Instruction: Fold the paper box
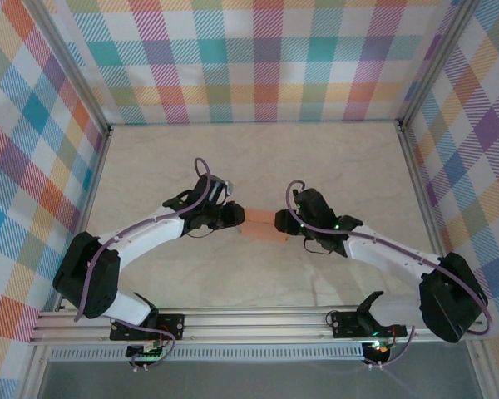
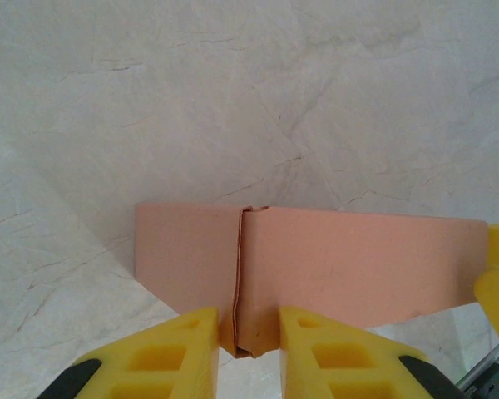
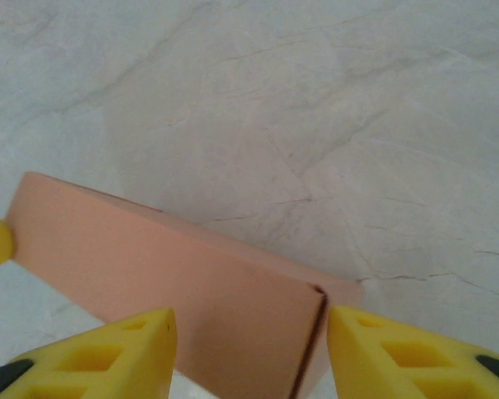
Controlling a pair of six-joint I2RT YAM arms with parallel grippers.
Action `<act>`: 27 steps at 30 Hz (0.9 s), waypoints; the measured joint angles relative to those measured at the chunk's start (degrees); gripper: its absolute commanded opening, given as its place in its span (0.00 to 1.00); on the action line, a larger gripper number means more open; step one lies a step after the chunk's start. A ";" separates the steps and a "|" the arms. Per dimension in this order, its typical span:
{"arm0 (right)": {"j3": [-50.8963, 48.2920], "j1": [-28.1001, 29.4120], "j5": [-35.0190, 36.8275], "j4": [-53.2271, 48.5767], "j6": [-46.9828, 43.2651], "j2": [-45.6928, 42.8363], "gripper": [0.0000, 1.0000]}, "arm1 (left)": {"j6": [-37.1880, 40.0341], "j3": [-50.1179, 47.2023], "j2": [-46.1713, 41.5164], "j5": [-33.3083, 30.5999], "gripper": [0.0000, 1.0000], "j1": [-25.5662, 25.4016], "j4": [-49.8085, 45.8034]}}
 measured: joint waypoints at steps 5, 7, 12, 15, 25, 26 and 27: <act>-0.09 -1.90 -1.81 -0.15 2.89 0.31 0.30 | -0.02 0.00 0.26 -0.22 0.23 0.13 0.57; -0.87 -2.56 -2.08 0.17 3.89 0.33 0.20 | 0.00 -0.02 0.57 -0.17 0.23 0.13 1.36; -1.22 -3.21 -1.86 1.09 5.27 0.09 0.15 | 0.00 -0.02 0.81 -0.24 0.28 0.15 1.90; -1.16 -3.21 -1.97 0.76 4.94 0.00 0.37 | 0.20 0.00 0.83 -0.72 0.52 0.31 1.38; 4.11 -4.94 -3.69 -3.23 -3.32 -1.77 0.77 | 3.69 6.91 0.24 -6.03 0.92 0.48 -6.19; 5.22 -5.22 -4.81 -3.41 -7.21 -1.75 0.80 | 4.11 7.43 -0.33 -6.58 0.96 0.63 -6.25; 6.29 -5.44 -6.23 -3.91 -11.15 -1.64 0.83 | 4.52 7.56 -1.05 -7.02 1.00 0.74 -6.19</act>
